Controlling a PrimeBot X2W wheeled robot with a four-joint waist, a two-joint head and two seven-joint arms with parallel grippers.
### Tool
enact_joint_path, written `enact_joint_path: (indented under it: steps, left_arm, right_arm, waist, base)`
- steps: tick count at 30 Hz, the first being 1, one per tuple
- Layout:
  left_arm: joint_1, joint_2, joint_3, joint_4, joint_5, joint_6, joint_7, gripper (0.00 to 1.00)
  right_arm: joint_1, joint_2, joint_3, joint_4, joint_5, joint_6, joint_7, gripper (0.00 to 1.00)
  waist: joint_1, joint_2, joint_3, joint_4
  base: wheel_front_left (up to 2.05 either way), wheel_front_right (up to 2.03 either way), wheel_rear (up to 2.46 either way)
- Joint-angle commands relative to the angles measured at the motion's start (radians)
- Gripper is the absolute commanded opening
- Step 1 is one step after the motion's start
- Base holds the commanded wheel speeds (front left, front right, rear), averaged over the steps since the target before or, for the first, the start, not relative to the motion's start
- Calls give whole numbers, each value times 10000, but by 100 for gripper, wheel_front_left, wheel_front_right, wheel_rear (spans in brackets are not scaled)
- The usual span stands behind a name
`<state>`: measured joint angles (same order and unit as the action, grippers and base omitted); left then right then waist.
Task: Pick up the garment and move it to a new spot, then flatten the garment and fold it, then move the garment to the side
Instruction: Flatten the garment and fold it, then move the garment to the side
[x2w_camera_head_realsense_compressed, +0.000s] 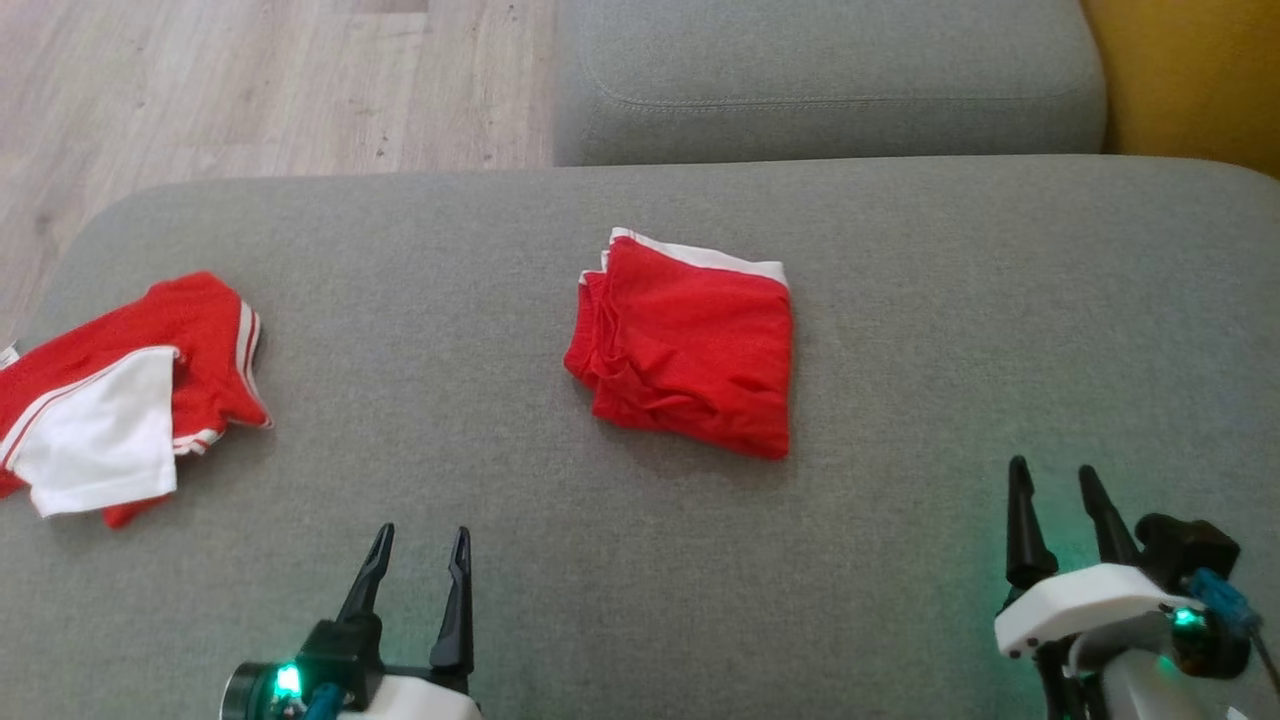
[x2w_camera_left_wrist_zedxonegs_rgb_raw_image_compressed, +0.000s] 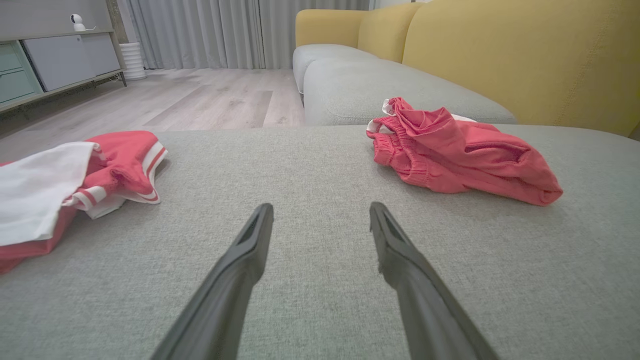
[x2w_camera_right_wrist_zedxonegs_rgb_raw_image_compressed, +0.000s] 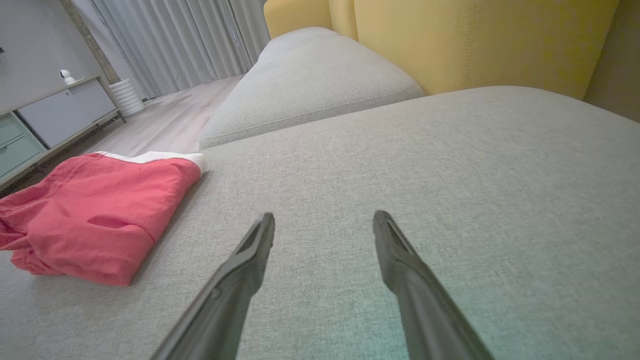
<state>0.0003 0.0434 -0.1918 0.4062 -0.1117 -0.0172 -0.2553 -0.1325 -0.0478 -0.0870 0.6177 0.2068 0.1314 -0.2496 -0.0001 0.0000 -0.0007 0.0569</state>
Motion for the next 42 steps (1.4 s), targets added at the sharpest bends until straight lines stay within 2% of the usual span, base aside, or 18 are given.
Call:
enact_joint_path:
  steps: [1,7,13,19,24,26,30,34,35,42]
  left_arm:
    - [-304,68,302,-348,58,65,-65,100]
    - [-473,68,-188,-414,-129,51,-65,100]
    - [-777,68,-933,-418,-388,71,-65,100]
    - [-984,68,-1476,-430,-669,149,-65,100]
    - [-998,68,-1476,-510,-772,214,-65,100]
    - [-984,68,-1460,-535,-772,234,-65,100]
    - [-972,68,-1353,-585,-818,251,-65,100]
    - [-889,68,-1174,-587,-714,177,-65,100]
    - [-889,68,-1174,-587,-714,177,-65,100]
    - [-1163,68,-958,-628,-579,8,-65,100]
  right_arm:
    - [-418,-26,384,-361,-40,-7,-121,100]
    - [-915,-25,1429,33,156,-7,-122,100]
    - [-2567,-25,2138,1220,595,-7,238,100]
    - [-3916,-25,1494,2677,105,-7,479,100]
    - [-4319,-24,477,3981,-584,-7,595,100]
    - [-4377,-24,372,4337,-722,-7,528,0]
    - [-4462,-24,451,4566,-647,-7,128,0]
    - [-4368,-24,745,4492,-370,-7,-71,0]
    - [-4368,-24,745,4492,-370,-7,-71,0]
    - [-3977,-24,1951,3853,264,-7,-117,0]
  waist:
    - [1,0,25,70]
    - [1,0,425,619]
    - [1,0,1121,1605]
    - [1,0,1582,2641]
    - [1,0,1725,3011]
    - [1,0,1747,3012]
    - [1,0,1641,2601]
    - [1,0,1369,1555]
    - [1,0,1369,1555]
    - [1,0,1272,-1182]
  base:
    - [0,0,0]
    - [0,0,0]
    - [0,0,0]
    - [0,0,0]
    - [0,0,0]
    - [0,0,0]
    - [0,0,0]
    - [0,0,0]
    - [0,0,0]
    - [0,0,0]
